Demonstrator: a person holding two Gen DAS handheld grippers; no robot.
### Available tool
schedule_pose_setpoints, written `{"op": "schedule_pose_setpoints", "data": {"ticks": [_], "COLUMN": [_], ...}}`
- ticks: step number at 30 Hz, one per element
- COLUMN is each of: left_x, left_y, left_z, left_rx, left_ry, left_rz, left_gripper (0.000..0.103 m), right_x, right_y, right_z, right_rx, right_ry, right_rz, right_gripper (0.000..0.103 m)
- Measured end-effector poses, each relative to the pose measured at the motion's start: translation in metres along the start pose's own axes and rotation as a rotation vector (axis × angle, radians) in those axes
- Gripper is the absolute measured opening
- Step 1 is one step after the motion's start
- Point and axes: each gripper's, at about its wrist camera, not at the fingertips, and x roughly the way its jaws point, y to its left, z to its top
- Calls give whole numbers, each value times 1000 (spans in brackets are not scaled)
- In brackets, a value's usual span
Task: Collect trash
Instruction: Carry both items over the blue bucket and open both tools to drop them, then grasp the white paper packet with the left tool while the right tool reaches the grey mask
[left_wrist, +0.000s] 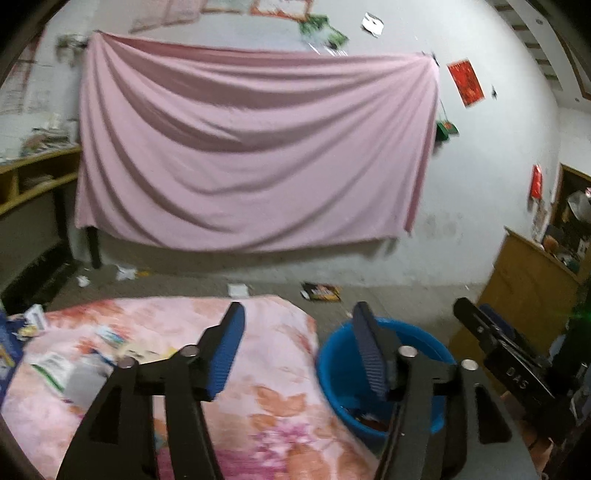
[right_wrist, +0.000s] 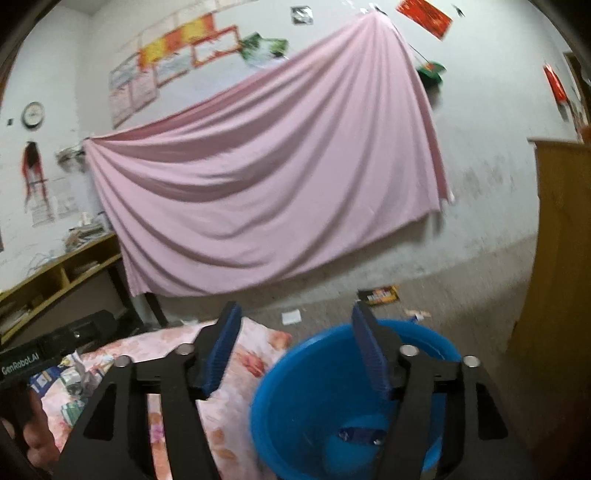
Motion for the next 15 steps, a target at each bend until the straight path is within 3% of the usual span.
{"op": "schedule_pose_setpoints", "data": {"ticks": [1, 5, 7, 8, 15], "left_x": [-6, -35, -49, -53, -89], "left_y": [5, 35, 48, 51, 89], "left_z": [0, -2, -5, -6, -22], "left_rx": [-8, -52, -71, -69, -49], "left_ry": [-20, -112, -169, -180, -233], "left_rz": [15, 99, 155, 175, 280], "left_gripper": [61, 99, 101, 101, 101], "right_x": [-2, -11, -14, -16, -21], "right_y": [5, 29, 38, 45, 88], "right_z": [1, 7, 9, 10, 6], "right_rx": [-10, -58, -68, -74, -148], "right_ry": [-16, -91, -123, -149, -223], "right_rz": [8, 40, 55, 65, 137], "right_gripper": [72, 85, 100, 103, 103]}}
